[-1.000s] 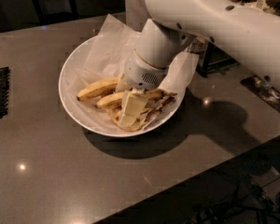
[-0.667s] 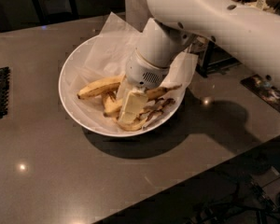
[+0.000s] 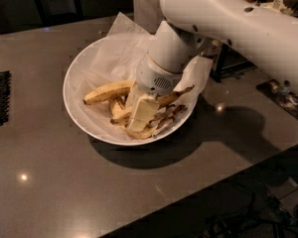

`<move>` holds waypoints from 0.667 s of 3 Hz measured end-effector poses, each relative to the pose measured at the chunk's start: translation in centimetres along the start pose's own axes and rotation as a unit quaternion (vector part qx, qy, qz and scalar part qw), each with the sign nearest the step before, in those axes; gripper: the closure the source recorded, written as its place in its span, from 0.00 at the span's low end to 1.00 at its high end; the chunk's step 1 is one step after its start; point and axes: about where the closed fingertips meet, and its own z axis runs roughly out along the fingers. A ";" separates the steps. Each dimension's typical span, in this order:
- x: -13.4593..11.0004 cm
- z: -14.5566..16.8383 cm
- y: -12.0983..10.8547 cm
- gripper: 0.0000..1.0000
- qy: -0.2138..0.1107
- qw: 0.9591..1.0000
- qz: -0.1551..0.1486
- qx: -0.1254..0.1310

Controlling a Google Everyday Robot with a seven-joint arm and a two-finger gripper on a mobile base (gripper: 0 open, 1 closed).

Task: Pick banana from white bowl

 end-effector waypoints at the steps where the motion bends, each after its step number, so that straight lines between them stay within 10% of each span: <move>1: 0.1 -0.8 0.1 1.00 -0.008 1.000 -0.001 0.010; 2: 0.0 -3.5 0.8 1.00 -0.052 0.998 -0.018 0.037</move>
Offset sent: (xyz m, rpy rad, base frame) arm -0.0240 -0.0555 0.1083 0.3844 -0.2274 0.0184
